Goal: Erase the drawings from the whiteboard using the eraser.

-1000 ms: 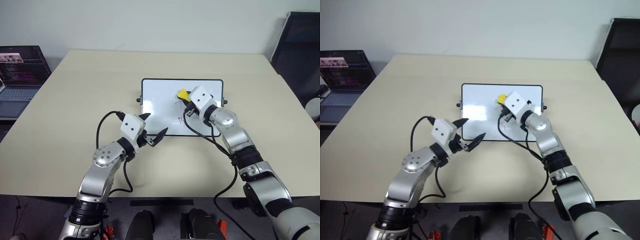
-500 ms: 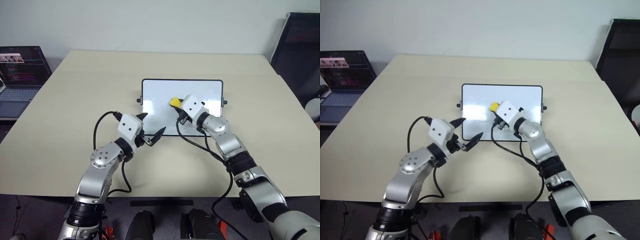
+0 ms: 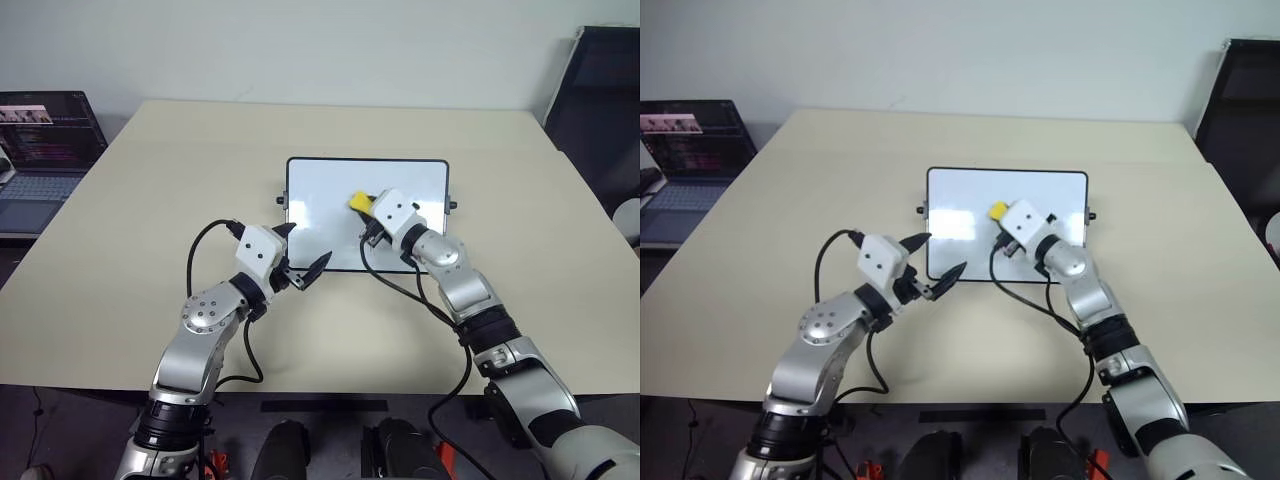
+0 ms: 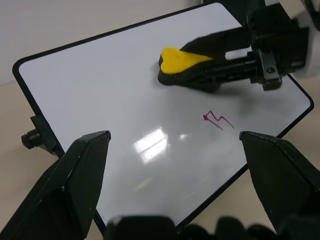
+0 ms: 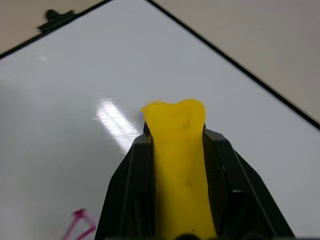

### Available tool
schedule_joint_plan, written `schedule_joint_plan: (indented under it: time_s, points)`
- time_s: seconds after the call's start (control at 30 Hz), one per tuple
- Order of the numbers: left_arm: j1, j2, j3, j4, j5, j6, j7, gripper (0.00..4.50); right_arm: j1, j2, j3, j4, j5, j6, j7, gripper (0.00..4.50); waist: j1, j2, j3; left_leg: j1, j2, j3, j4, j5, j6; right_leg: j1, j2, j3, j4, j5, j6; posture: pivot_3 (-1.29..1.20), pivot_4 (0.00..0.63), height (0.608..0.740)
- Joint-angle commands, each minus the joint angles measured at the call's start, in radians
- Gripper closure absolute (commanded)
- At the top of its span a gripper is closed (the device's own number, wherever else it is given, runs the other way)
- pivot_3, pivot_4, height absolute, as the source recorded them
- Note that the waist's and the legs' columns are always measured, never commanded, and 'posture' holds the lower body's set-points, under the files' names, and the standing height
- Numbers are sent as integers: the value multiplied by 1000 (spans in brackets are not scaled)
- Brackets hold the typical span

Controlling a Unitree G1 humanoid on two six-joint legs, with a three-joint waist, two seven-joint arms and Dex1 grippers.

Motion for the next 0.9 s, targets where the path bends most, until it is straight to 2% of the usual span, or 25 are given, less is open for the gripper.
schedule_joint_plan:
  time_s: [0.03, 0.37, 0.9]
  points:
    - [-23, 1, 2, -14, -2, -18, -6, 0, -28, -6, -29, 3, -5, -20, -40, 3541, 0, 0, 0, 0, 0, 0, 0, 0, 0, 0, 0, 0, 0, 0, 0, 0, 150, 740]
    - [-30, 6, 9, -12, -2, -16, -13, 0, 16, 0, -3, -26, -3, -13, -10, 3541, -1, 0, 0, 0, 0, 0, -1, 0, 0, 0, 0, 0, 0, 0, 0, 0, 150, 740]
    - [-12, 19, 24, -26, -2, -15, -3, 0, 88, 2, 36, -125, -21, 102, 37, 3541, -1, 0, 0, 0, 0, 0, 0, 0, 0, 0, 0, 0, 0, 0, 0, 0, 150, 740]
